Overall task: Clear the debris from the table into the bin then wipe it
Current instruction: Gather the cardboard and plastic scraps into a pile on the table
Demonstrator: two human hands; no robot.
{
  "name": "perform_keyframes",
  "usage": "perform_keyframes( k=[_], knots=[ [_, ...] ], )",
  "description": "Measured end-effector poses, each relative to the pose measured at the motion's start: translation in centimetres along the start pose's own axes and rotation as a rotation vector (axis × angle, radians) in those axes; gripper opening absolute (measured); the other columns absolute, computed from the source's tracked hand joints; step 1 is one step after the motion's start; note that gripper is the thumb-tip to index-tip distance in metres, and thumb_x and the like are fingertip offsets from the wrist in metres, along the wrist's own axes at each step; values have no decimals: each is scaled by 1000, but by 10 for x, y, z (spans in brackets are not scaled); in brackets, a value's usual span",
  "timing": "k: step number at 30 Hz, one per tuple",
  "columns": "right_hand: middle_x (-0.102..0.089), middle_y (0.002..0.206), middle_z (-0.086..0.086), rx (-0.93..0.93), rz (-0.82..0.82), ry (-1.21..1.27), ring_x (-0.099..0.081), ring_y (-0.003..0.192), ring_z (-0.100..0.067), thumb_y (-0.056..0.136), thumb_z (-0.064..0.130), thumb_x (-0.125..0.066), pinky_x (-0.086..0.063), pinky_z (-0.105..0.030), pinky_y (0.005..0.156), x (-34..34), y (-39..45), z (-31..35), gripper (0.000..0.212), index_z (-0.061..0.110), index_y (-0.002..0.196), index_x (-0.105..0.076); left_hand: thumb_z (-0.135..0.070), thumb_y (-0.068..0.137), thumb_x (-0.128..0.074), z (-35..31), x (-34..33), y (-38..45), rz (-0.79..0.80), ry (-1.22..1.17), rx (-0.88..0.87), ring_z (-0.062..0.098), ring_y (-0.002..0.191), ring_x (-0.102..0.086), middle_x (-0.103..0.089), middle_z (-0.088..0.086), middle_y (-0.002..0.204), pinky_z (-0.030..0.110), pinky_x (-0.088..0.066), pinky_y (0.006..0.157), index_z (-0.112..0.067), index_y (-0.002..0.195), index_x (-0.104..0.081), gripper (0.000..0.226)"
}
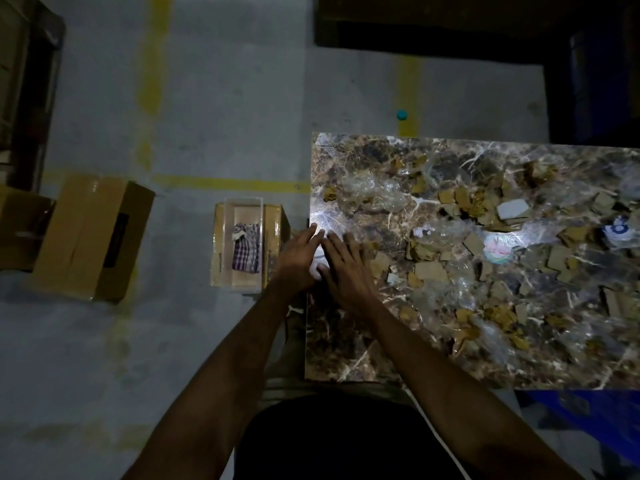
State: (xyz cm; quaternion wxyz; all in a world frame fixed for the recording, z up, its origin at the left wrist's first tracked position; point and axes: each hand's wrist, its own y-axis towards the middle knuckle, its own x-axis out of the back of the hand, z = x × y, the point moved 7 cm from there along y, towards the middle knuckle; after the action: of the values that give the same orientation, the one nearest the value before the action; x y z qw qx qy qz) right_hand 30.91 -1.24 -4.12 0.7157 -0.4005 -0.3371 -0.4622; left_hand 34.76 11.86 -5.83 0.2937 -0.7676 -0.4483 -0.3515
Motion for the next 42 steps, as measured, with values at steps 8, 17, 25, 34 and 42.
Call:
perform_keyframes(
  k=[8,17,25,34,42],
  knots=[
    [-25,170,-6,-29,-4,139,-23,156,-26,108,54,-25,-24,-54,124,21,73,-24,64,17,161,-30,-36,70,-80,3,6,13,113,100,183,33,154,-26,-22,11,170,45,-28,121,-10,162,-25,110],
    [-41,160,-9,-128,-80,60,-35,148,-29,111,41,-33,-32,-54,120,23,22,-28,50,16,154,-40,-33,71,-89,-3,12,26,157,332,206,33,159,-9,1,1,174,57,-18,125,-26,165,10,136],
    [-19,172,-8,-76,-110,15,-7,160,-29,110,31,-37,-7,-48,127,44,103,-9,55,14,162,-30,-32,74,-88,-5,0,42,369,467,216,27,160,8,19,8,171,50,-11,128,-12,164,10,134],
    [-5,174,-3,-153,-42,12,-2,160,-28,112,46,-26,-9,-53,128,26,17,-74,60,28,166,-6,-16,68,-90,-7,2,42,344,383,221,27,160,3,18,6,172,52,-15,127,-15,162,18,143],
    [-45,158,-11,16,-227,-58,-35,150,-32,110,30,-40,-29,-52,121,67,17,-40,42,16,146,-55,-38,70,-91,-13,2,43,371,465,234,28,160,3,16,11,172,53,-12,127,-10,162,17,144]
  ],
)
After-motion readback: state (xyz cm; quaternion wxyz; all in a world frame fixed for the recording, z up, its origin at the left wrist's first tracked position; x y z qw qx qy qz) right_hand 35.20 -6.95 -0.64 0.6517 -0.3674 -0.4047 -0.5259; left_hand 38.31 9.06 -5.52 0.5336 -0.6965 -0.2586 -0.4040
